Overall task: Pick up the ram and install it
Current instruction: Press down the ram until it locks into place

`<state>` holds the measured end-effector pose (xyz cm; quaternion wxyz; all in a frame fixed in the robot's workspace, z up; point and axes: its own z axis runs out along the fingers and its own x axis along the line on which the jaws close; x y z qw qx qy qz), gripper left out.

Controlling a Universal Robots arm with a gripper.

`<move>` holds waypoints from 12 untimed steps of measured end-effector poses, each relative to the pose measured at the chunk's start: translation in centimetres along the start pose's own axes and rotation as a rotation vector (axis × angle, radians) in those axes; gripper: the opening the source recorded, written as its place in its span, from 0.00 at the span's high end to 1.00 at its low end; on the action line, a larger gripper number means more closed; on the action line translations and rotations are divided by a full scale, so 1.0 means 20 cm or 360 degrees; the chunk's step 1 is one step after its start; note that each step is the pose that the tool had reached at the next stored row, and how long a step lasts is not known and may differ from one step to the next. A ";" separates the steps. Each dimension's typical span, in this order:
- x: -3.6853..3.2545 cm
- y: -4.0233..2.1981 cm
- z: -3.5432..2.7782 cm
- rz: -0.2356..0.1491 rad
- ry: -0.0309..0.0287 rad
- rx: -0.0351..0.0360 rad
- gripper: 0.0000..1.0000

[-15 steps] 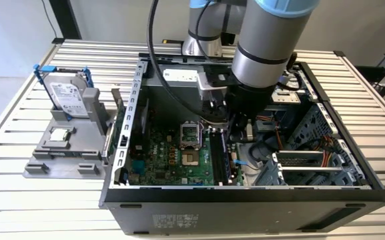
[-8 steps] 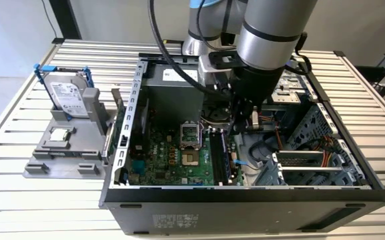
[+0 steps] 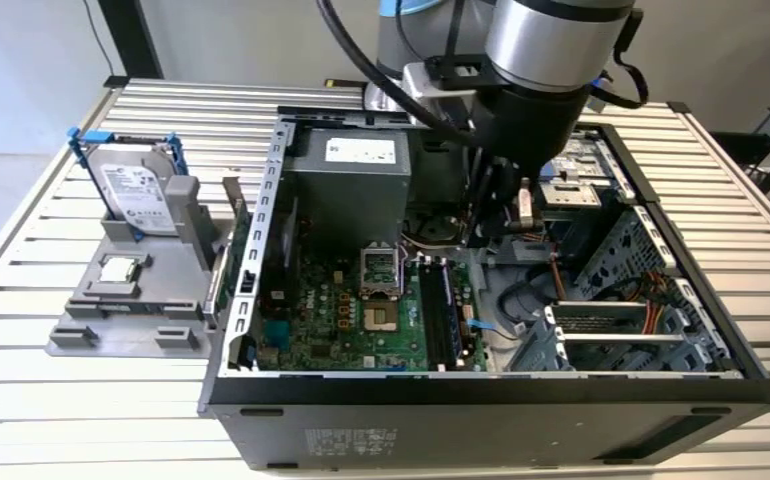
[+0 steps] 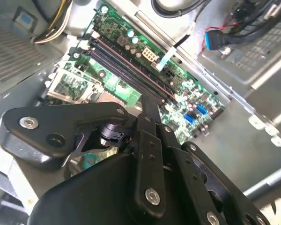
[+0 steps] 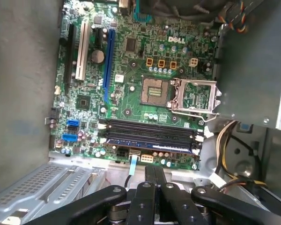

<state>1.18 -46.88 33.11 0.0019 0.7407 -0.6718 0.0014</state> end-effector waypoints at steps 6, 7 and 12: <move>0.000 0.000 -0.037 0.0000 -0.00004 0.0000 1.00; 0.000 0.000 -0.038 0.0000 0.00000 0.0000 1.00; 0.000 0.000 -0.043 0.0000 0.00000 0.0000 1.00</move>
